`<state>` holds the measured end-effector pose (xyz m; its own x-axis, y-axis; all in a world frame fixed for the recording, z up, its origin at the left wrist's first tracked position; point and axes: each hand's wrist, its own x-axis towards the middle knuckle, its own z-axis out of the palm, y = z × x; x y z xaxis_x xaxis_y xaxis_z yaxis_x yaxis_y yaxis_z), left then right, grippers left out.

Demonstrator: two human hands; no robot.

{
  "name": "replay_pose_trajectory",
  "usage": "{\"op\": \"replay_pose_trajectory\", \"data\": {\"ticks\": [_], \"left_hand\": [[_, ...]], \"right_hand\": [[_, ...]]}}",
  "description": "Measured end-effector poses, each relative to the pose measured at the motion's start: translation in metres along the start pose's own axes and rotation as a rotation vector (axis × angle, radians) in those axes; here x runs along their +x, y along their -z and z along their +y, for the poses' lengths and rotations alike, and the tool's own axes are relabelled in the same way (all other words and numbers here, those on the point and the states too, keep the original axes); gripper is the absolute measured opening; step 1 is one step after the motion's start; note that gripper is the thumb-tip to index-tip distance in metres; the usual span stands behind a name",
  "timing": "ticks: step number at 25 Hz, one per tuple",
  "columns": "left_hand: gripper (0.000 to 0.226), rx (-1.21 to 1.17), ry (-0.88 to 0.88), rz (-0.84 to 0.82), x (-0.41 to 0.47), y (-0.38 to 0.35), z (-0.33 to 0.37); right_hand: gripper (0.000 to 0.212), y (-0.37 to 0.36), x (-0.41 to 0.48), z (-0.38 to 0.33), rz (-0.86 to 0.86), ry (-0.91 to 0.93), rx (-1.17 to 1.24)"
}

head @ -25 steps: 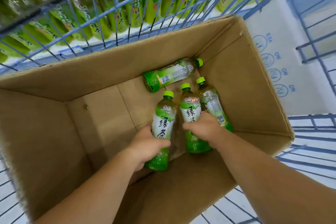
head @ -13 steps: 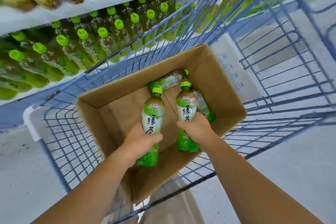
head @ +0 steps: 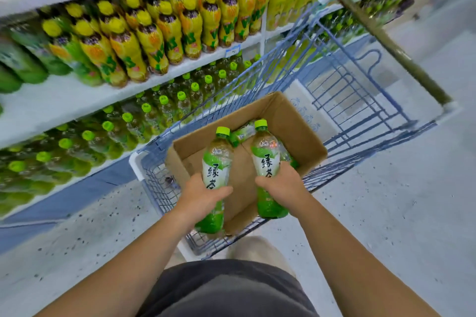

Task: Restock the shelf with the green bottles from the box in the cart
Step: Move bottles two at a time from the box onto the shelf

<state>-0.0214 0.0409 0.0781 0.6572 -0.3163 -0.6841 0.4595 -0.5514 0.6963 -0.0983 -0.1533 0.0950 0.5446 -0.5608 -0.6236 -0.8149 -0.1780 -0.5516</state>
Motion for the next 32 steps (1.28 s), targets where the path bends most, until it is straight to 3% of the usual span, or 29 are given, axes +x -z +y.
{"op": "replay_pose_trajectory", "data": {"ticks": [4, 8, 13, 17, 21, 32], "left_hand": [[0.024, -0.051, -0.106, 0.049, -0.029, 0.025, 0.013], [0.019, -0.131, -0.151, 0.186, -0.055, 0.039, 0.016], [0.015, -0.260, -0.105, 0.350, -0.091, 0.070, 0.000], [0.023, -0.334, -0.119, 0.470, -0.110, 0.106, -0.011], [0.023, -0.395, -0.150, 0.564, -0.118, 0.156, -0.021], [0.030, -0.264, -0.214, 0.564, -0.079, 0.350, -0.068]], "right_hand": [[0.058, 0.004, -0.033, -0.027, -0.008, 0.092, 0.012], [0.031, 0.004, -0.045, -0.057, -0.067, 0.198, -0.054], [0.036, -0.017, -0.061, -0.098, -0.165, 0.337, -0.106], [0.020, -0.044, -0.076, -0.127, -0.210, 0.420, -0.156], [0.037, -0.086, -0.094, -0.156, -0.226, 0.447, -0.105], [0.032, -0.254, -0.115, -0.267, -0.138, 0.412, -0.009]]}}
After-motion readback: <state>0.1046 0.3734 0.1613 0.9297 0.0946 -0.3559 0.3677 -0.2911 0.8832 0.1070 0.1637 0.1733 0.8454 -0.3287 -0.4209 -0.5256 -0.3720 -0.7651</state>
